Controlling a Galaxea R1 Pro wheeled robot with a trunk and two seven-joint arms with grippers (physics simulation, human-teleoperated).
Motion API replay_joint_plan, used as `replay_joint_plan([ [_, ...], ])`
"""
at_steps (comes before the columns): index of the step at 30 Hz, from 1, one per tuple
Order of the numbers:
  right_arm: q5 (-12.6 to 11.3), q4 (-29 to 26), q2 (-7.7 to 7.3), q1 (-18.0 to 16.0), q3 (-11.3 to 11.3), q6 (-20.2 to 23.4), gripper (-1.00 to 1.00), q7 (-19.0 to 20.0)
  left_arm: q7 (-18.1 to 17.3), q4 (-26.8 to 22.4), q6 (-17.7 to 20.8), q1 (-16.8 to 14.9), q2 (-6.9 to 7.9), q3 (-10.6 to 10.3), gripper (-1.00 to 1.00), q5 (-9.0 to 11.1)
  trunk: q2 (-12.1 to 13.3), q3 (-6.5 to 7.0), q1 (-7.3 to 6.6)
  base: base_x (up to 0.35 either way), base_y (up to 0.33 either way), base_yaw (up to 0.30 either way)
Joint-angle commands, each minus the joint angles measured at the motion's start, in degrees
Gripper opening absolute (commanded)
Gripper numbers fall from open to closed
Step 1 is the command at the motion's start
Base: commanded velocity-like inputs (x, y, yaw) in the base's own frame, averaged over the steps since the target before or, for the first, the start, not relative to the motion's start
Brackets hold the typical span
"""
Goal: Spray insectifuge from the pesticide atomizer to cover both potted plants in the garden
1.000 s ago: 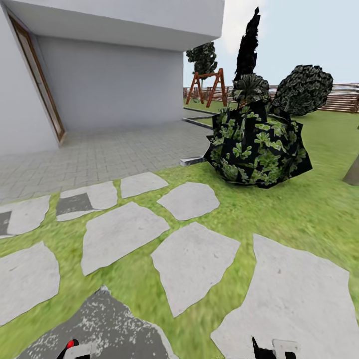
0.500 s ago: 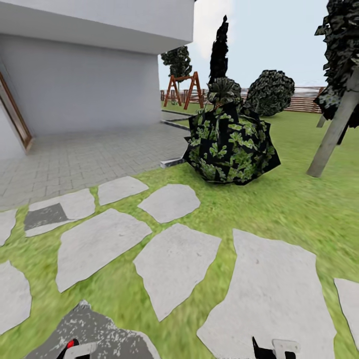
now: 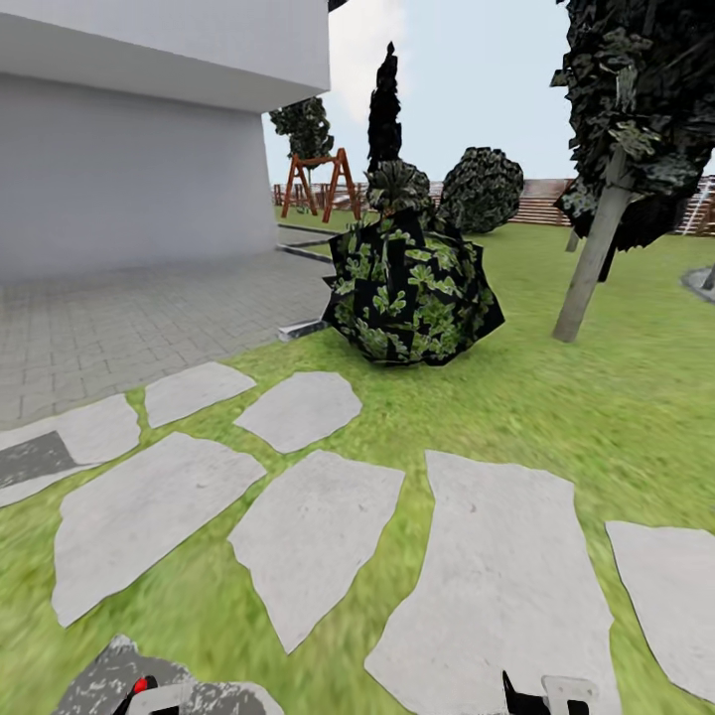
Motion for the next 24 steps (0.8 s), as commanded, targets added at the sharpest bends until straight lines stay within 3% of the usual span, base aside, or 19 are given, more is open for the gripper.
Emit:
replay_joint_plan([
  [1,-0.25,0.06,0.01,-0.05,-0.11,-0.18,1.00,0.14,0.26,0.03,-0.16,-0.02,-0.01,0.16,-1.00,-0.44,-0.02,-0.01,-0.01,0.000,0.000,-0.284],
  [24,-0.25,0.06,0.01,-0.05,-0.11,-0.19,1.00,0.12,0.26,0.03,-0.16,-0.02,-0.06,0.16,-1.00,-0.45,-0.02,0.47,-0.01,0.000,0.000,-0.291],
])
